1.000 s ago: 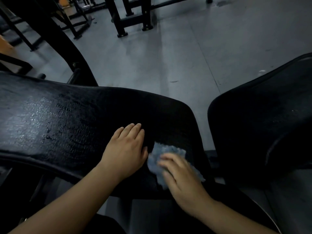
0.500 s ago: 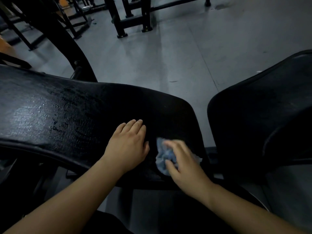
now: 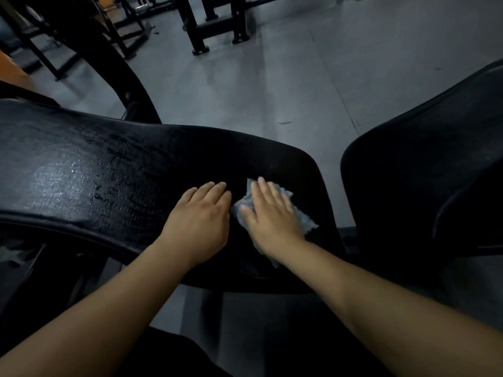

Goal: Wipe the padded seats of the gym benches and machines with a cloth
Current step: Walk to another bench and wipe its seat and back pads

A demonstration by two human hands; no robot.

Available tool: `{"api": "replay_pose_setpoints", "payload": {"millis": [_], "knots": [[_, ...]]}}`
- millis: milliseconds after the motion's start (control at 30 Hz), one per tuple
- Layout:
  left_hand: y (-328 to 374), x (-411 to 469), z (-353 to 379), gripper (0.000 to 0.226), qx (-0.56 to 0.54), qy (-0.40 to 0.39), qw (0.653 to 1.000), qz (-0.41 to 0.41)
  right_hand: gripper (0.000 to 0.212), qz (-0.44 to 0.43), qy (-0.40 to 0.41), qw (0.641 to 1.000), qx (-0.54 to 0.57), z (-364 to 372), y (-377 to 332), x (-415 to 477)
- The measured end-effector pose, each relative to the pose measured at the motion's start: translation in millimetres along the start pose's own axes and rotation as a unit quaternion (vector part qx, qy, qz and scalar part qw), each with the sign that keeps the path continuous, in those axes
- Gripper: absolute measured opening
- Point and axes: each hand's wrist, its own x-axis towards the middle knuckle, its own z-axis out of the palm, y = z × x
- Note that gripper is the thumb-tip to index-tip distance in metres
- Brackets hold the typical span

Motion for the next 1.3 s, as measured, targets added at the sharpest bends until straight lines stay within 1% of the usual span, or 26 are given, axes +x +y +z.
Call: {"api": "replay_pose_setpoints", "payload": {"millis": [33, 67, 133, 167, 200, 267, 333, 367, 400, 433, 467, 533, 600, 667, 700, 733, 767, 833, 900, 933, 1000, 1067, 1100, 1133, 1233, 1300], "knots": [[0.3, -1.2, -0.2, 0.058, -0.005, 0.000, 1.000, -0.001, 0.066, -0.026, 0.003, 1.000, -0.002, 3.7, -11.3, -3.5], [0.0, -2.8, -0.8, 0.059, -0.009, 0.001, 1.000, -0.001, 0.069, -0.077, -0.004, 0.997, 0.010, 5.0, -16.2, -18.5], [-3.4, -5.5, -1.5, 0.059, -0.008, 0.001, 1.000, 0.003, 0.068, -0.164, -0.029, 0.985, 0.035, 5.5, -1.1, -61.9], [-5.7, -6.5, -1.5, 0.059, -0.007, 0.002, 1.000, 0.005, 0.066, -0.179, -0.040, 0.982, 0.038, 2.9, 14.0, -72.4], [-7.6, -6.7, -1.9, 0.058, -0.005, 0.002, 1.000, 0.005, 0.065, -0.176, -0.041, 0.983, 0.037, -0.5, 29.1, -67.5], [-10.3, -4.3, -2.1, 0.057, 0.001, 0.001, 1.000, 0.005, 0.063, -0.127, -0.023, 0.991, 0.020, -7.9, 40.3, -27.2], [-13.2, 1.2, -3.0, 0.056, 0.007, 0.000, 1.000, -0.004, 0.061, -0.044, 0.001, 0.999, 0.001, -7.3, 21.3, 18.1], [-15.9, 4.3, -3.7, 0.056, 0.009, 0.000, 1.000, -0.012, 0.063, -0.030, 0.004, 1.000, -0.006, -5.9, 5.8, 25.0], [-19.0, 7.3, -4.9, 0.057, 0.006, -0.001, 1.000, -0.020, 0.067, -0.052, 0.006, 0.999, -0.007, -2.6, -6.6, 20.0], [-22.4, 9.8, -6.0, 0.058, 0.002, -0.002, 1.000, -0.027, 0.071, -0.114, -0.003, 0.994, 0.001, -0.6, -14.3, 3.0], [-26.3, 12.0, -6.3, 0.059, -0.001, -0.002, 1.000, -0.030, 0.070, -0.183, -0.018, 0.983, 0.013, 2.3, -13.2, -19.3], [-33.0, 14.3, -5.9, 0.059, 0.002, -0.002, 1.000, -0.023, 0.062, -0.251, -0.061, 0.966, 0.029, -2.0, 10.2, -50.7], [-36.7, 13.9, -5.1, 0.058, 0.001, -0.006, 1.000, -0.014, 0.061, -0.234, -0.045, 0.971, 0.019, -8.8, 32.6, -26.7], [-38.7, 14.5, -4.0, 0.057, -0.001, -0.007, 1.000, -0.007, 0.062, -0.150, -0.001, 0.989, 0.006, -12.0, 25.2, 26.4], [-38.9, 14.8, -4.1, 0.057, -0.003, -0.006, 1.000, -0.006, 0.060, -0.103, 0.007, 0.995, 0.005, -10.7, 9.3, 48.4], [-39.3, 14.6, -4.9, 0.056, -0.008, -0.005, 1.000, -0.005, 0.057, -0.080, 0.006, 0.997, 0.010, -7.4, -8.8, 59.9], [-40.3, 13.7, -5.2, 0.055, -0.018, -0.003, 1.000, -0.004, 0.056, -0.083, 0.004, 0.996, 0.023, -4.0, -23.7, 59.9], [-45.1, 12.4, -4.8, 0.054, -0.044, 0.002, 0.999, -0.001, 0.062, -0.147, -0.017, 0.987, 0.054, -3.0, -33.8, 32.7], [-49.9, 10.8, -3.4, 0.054, -0.051, 0.005, 0.999, 0.006, 0.069, -0.199, -0.036, 0.978, 0.054, -4.3, -10.7, 1.6], [-51.2, 10.5, -2.6, 0.054, -0.050, 0.004, 0.999, 0.006, 0.069, -0.198, -0.038, 0.978, 0.045, -6.5, 3.5, 3.1], [-52.3, 14.1, -2.5, 0.054, -0.047, 0.003, 0.999, 0.005, 0.065, -0.151, -0.014, 0.988, 0.030, -11.2, 16.7, 35.9], [-52.4, 21.6, -2.8, 0.054, -0.046, 0.008, 0.999, 0.006, 0.066, -0.073, 0.011, 0.997, 0.005, -11.1, 2.7, 73.4], [-53.2, 25.0, -3.0, 0.054, -0.046, 0.010, 0.999, 0.005, 0.067, -0.059, 0.012, 0.998, -0.005, -9.6, -8.4, 77.3], [-54.3, 28.1, -3.2, 0.054, -0.048, 0.012, 0.999, 0.003, 0.067, -0.074, 0.009, 0.997, -0.004, -7.7, -16.2, 71.1], [-57.5, 33.9, -4.0, 0.054, -0.045, 0.010, 0.999, 0.011, 0.063, -0.200, -0.030, 0.979, 0.032, -7.0, -1.6, 15.6], [-60.0, 37.7, -3.0, 0.054, -0.033, 0.010, 0.999, 0.022, 0.063, -0.204, -0.036, 0.978, 0.020, -12.8, 29.2, 18.6]]}}
